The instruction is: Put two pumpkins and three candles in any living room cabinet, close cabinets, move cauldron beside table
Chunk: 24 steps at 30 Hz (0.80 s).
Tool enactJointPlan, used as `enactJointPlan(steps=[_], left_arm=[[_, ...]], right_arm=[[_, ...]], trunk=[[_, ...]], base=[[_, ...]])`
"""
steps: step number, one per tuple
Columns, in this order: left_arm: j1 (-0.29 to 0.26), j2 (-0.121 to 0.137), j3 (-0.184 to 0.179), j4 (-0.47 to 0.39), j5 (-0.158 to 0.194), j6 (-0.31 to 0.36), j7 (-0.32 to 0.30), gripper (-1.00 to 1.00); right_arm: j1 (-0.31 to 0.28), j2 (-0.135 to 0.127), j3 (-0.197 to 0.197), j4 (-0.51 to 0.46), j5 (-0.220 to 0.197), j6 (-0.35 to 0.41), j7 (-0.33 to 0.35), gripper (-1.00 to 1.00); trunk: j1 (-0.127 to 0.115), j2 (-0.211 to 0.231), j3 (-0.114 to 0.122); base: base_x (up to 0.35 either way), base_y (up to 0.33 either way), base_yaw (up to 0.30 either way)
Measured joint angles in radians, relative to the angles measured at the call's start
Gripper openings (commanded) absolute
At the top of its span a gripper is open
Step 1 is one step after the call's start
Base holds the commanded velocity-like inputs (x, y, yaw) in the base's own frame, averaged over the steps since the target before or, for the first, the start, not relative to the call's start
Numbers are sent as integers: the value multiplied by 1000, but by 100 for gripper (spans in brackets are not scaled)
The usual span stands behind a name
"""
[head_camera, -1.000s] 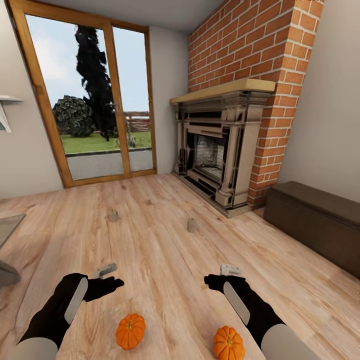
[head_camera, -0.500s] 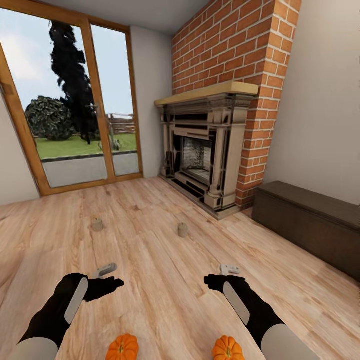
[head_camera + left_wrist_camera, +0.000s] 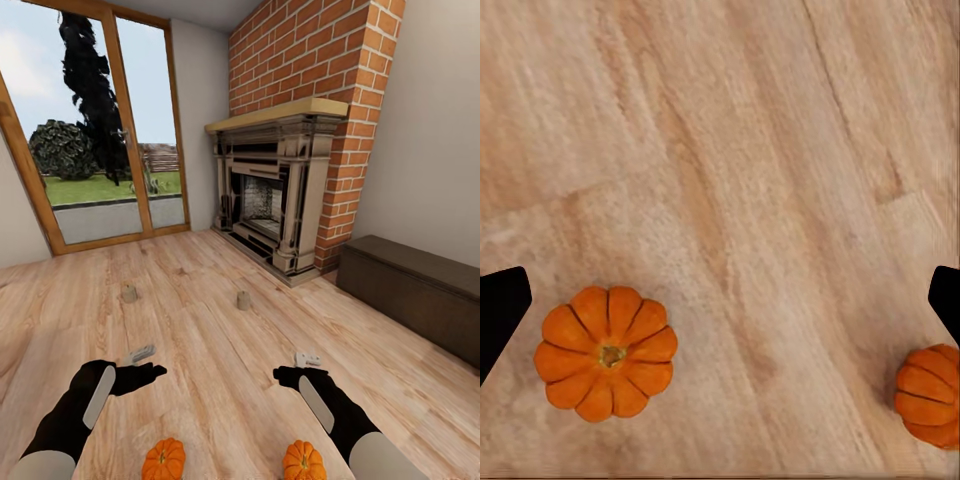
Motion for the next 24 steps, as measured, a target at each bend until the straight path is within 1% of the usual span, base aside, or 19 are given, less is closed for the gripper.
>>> enactJointPlan(steps=[1,2,3,4,5,6,7,8,9,10,11,12,14,16,17,19,21,24], left_arm=[[0,2,1,-4,24,13,0,100],[1,3,1,-4,32,17,0,100],[1,4,1,-5,49,23,-1,100],[1,8,2,-6,70,29,-1,100],[1,11,2,-7,85,31,-1,100],[1,13,2,-7,92,32,-1,100],[1,15,2,-8,107,34,-1,100],[1,17,1,-10,131,37,-1,100],[1,18,1,-14,148,41,-1,100],[1,19,1,-22,165,48,-2,100],[1,19,1,-28,173,51,-3,100],[2,21,0,-43,190,56,-9,100],[5,33,0,-77,223,62,-39,100],[8,55,-1,-98,248,65,-95,100],[10,74,-2,-104,260,66,-150,100],[11,90,-2,-108,267,66,-225,100],[11,100,-3,-107,269,66,-282,100],[12,103,-3,-104,271,66,-326,100]], right_arm=[[0,-1,-1,0,-1,1,0,100],[0,-1,-3,1,-1,2,0,100],[0,-2,-12,1,-2,3,3,100],[0,-4,-45,1,-11,7,9,100],[0,-5,-79,1,-22,9,14,100],[0,-6,-116,0,-31,10,21,100],[0,-8,-134,0,-35,10,26,100],[0,-18,-179,-1,-41,12,42,100],[0,-30,-202,-1,-45,13,55,100],[0,-45,-217,-1,-47,14,69,100],[0,-53,-222,0,-49,14,77,100],[0,-68,-229,0,-51,15,90,100],[0,-93,-239,0,-66,16,110,100],[0,-112,-256,0,-95,16,118,100],[0,-128,-266,0,-114,16,121,100],[0,-142,-272,0,-131,16,122,100],[0,-151,-275,1,-139,18,123,100],[0,-157,-280,3,-143,34,125,100]], trunk=[[0,0,-4],[1,0,-8],[1,-1,-12],[2,-1,-15],[2,-1,-19],[3,-1,-23],[3,-2,-27],[4,-2,-31],[4,-2,-35],[4,-2,-39],[5,-3,-43],[5,-3,-46],[6,-3,-54],[7,-4,-62],[8,-4,-66],[9,-4,-74],[9,-5,-81],[11,-6,-93]], base=[[0,0,0],[0,0,0],[0,0,0],[0,0,0],[0,0,0],[0,0,0],[0,0,0],[0,0,0],[0,0,0],[0,0,0],[0,0,0],[0,0,0],[0,0,0],[0,0,0],[0,0,0],[0,0,0],[0,0,0],[0,0,0]])
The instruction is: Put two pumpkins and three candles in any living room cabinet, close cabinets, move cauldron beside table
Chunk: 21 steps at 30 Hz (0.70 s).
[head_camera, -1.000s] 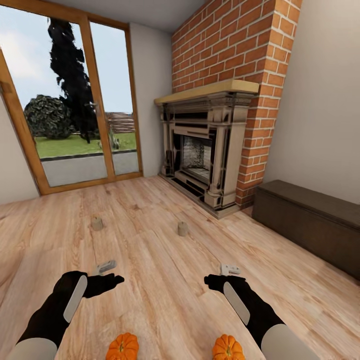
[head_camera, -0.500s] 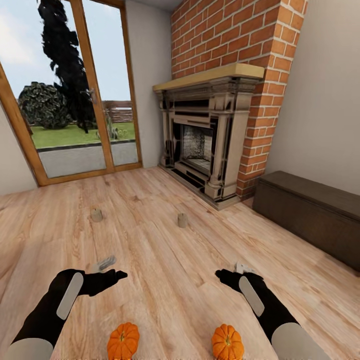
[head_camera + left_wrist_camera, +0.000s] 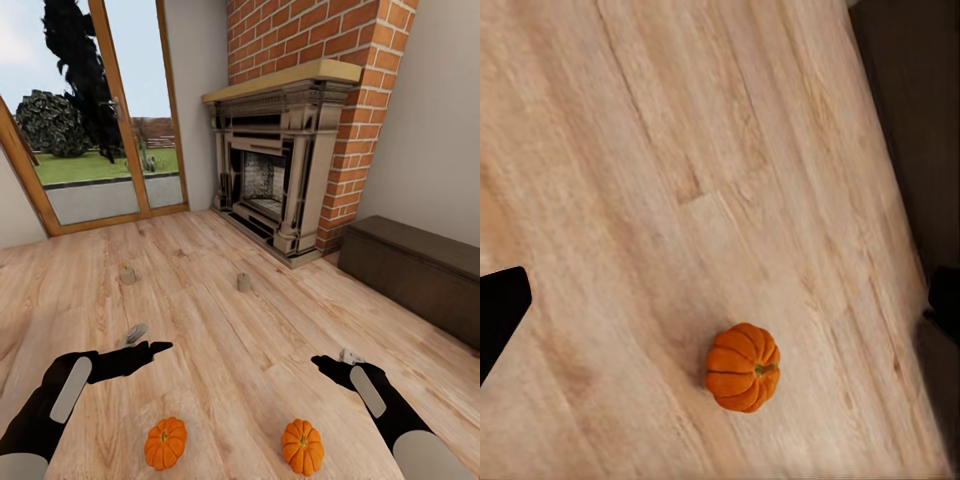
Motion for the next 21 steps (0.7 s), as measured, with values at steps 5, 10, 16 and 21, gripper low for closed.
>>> enactJointPlan(steps=[5,10,16,21], left_arm=[[9,0,0,0,25,1,-58,100],[15,3,1,1,54,1,-125,100],[17,10,1,3,60,1,-150,100],[16,16,5,3,60,2,-220,100]], right_arm=[[0,-26,-67,9,-2,6,36,100],[0,-48,-99,15,-4,7,85,100],[0,-51,-123,30,-3,6,93,100],[1,-55,-122,37,-6,11,145,100]], trunk=[[2,-1,-19],[4,-2,-39],[7,-4,-62],[9,-5,-81]], base=[[0,0,0],[0,0,0],[0,0,0],[0,0,0]])
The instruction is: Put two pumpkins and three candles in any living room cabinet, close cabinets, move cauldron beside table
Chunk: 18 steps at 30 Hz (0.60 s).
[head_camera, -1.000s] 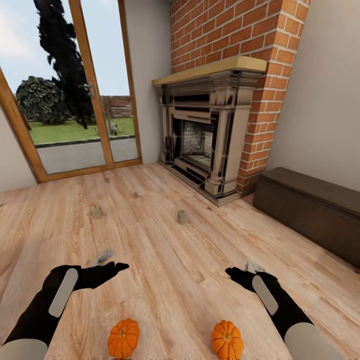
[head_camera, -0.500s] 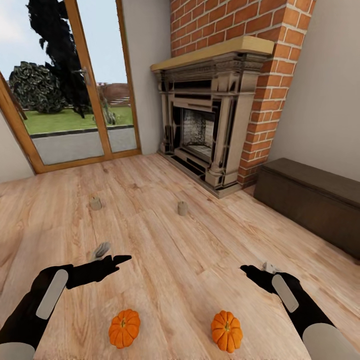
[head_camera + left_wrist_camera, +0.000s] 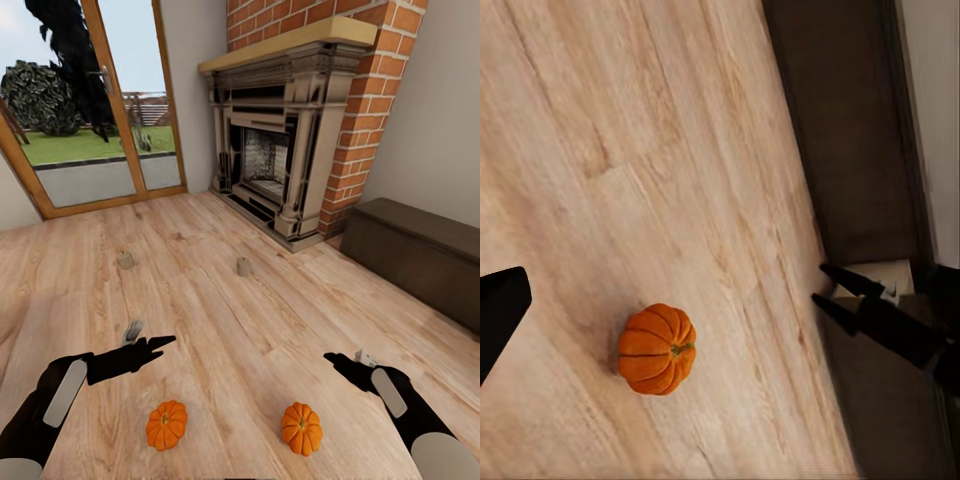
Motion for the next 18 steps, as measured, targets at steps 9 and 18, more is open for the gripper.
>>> enactJointPlan(steps=[9,18], left_arm=[[-1,-4,-15,-1,56,0,-13,100],[-1,-6,-25,4,91,0,-14,100]], right_arm=[[0,-10,0,37,-4,68,37,100],[0,-17,2,181,-5,70,70,100]], trunk=[[4,-2,-35],[8,-4,-70]], base=[[0,0,0],[0,0,0]])
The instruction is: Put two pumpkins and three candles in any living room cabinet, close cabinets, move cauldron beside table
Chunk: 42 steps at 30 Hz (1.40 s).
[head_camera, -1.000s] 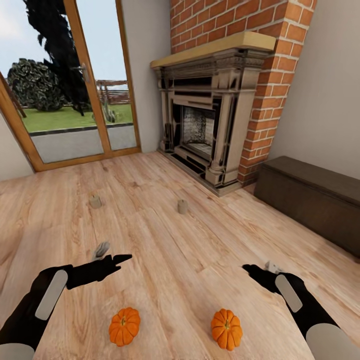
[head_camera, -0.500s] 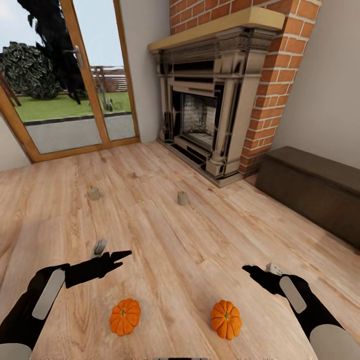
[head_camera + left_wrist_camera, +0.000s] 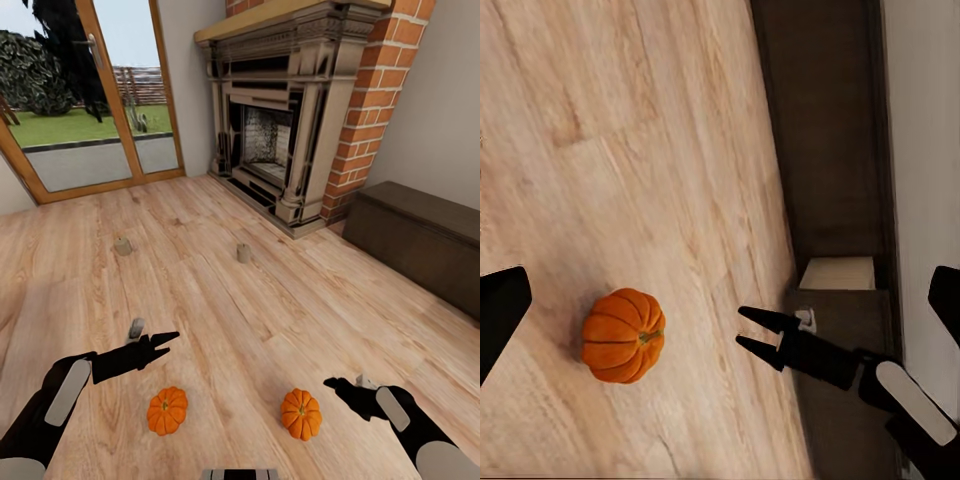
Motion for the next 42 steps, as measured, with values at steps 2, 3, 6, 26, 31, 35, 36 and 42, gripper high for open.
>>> enactJointPlan(steps=[2,3,6,26,31,35,36,42], left_arm=[[-1,1,2,2,1,0,0,100],[0,1,1,0,3,0,0,100],[-1,1,-1,-3,18,0,-1,100],[-1,2,-2,-8,32,1,-5,100],[-1,5,-3,-8,31,2,-72,100],[-1,5,-2,-7,31,2,-91,100],[-1,5,-2,-7,31,2,-93,100],[-1,5,-2,-7,31,2,-98,100]], right_arm=[[0,-1,-1,3,-1,-1,1,100],[0,-2,-1,3,-2,-1,1,100],[0,-2,-1,7,-3,-2,0,100],[0,-7,0,16,5,-30,59,100],[0,-8,0,18,12,-30,131,100],[-1,-8,0,17,14,-30,152,100],[-1,-8,0,17,14,-30,154,100],[-1,-8,0,16,12,-30,177,100]], trunk=[[1,0,-8],[1,-1,-12],[3,-1,-23],[12,-6,-101],[14,-7,-120],[16,-8,-135],[16,-8,-139],[19,-10,-163]], base=[[0,0,0],[0,0,0],[0,0,0],[0,0,0],[0,0,0],[0,0,0],[0,0,0],[0,0,0]])
